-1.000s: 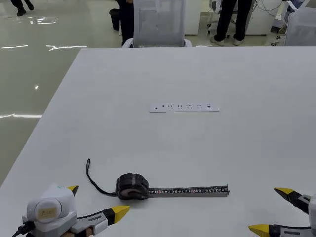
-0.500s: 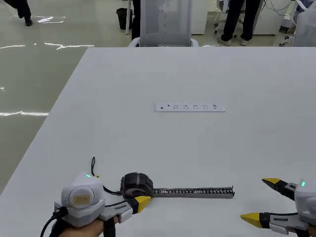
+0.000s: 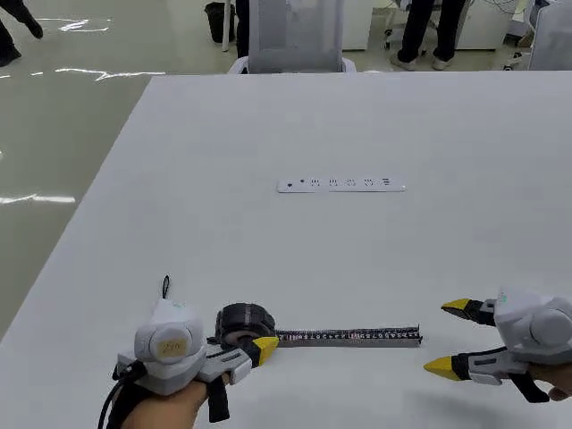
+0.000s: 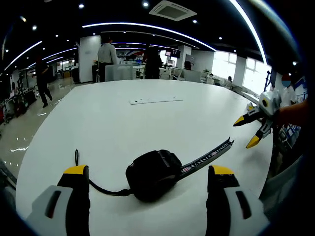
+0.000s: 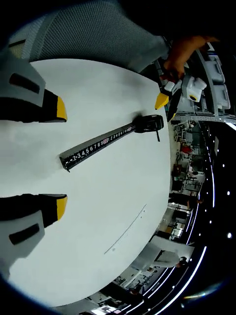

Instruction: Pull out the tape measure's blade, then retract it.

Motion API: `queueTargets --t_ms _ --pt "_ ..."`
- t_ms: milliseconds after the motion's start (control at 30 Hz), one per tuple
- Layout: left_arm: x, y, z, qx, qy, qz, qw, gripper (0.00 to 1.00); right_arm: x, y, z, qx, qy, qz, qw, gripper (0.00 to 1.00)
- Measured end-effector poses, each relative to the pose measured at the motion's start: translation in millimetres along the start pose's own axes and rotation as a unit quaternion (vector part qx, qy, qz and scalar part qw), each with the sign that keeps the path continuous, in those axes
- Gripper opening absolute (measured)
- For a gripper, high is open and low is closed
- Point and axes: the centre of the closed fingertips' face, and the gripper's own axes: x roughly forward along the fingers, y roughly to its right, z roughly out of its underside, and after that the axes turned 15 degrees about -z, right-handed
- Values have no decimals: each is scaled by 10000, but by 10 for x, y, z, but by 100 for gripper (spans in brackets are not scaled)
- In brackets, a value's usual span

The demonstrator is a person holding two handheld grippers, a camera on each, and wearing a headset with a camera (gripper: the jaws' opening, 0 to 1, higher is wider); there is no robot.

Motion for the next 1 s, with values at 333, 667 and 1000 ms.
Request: queueTargets --t_ms 333,667,1000 --pt "90 93 26 89 25 -129 9999 98 163 3 -7 -482 -1264 -1081 9849 52" --pt "130 10 25 -27 26 -333 9994 96 254 30 142 -756 -2270 -1750 9551 36" --pt "157 4 133 -174 -152 -417 9989 93 384 78 236 -798 -2501 -1864 9468 27"
